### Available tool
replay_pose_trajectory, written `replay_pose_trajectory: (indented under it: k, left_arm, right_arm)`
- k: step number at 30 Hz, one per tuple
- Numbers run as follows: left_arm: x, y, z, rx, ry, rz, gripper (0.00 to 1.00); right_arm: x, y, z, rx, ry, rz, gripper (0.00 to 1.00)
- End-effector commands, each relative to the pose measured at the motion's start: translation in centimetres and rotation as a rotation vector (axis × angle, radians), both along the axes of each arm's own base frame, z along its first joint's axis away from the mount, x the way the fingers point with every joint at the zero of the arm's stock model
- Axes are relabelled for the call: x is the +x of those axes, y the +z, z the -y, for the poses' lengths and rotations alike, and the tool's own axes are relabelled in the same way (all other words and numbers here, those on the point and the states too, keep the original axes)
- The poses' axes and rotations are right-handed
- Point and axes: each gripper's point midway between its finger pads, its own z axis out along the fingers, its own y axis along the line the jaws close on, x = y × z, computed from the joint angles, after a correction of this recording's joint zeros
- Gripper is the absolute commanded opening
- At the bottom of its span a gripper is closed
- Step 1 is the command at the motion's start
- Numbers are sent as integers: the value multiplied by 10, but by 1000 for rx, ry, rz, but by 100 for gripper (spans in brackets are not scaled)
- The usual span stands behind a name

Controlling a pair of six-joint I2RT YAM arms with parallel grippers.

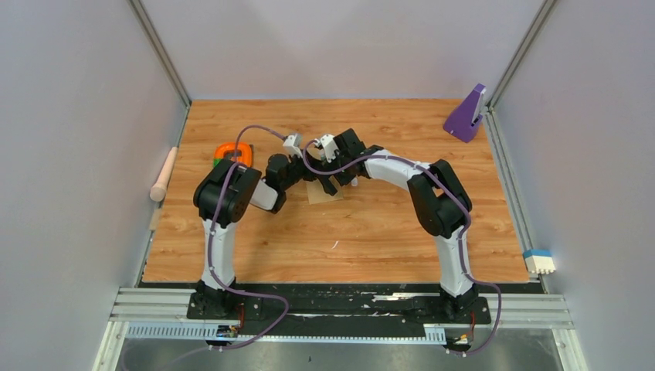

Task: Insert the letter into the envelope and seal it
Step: Paint the envelope at the center of the board.

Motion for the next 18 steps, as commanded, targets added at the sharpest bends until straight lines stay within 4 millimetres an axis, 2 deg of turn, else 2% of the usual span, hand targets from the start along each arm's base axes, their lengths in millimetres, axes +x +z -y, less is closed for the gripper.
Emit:
replay_pose_trajectory:
  k: [1, 7, 11, 16, 18]
  left_arm:
    - [1, 6, -1, 44, 51, 78, 0]
    - [-4, 11, -6, 39, 62, 109, 0]
    - [-7, 17, -8, -19, 41, 118, 0]
    - [-11, 43, -8, -137, 12, 133, 0]
    - [-11, 56, -6, -182, -3, 143, 0]
  right_arm:
    - [-2, 8, -4, 23, -16, 12, 100]
    - [2, 21, -4, 38, -18, 46, 100]
    - [8, 15, 3, 14, -37, 50, 98]
    - [0, 14, 12, 18, -25, 33, 93]
    - [1, 15, 16, 19, -27, 33, 86]
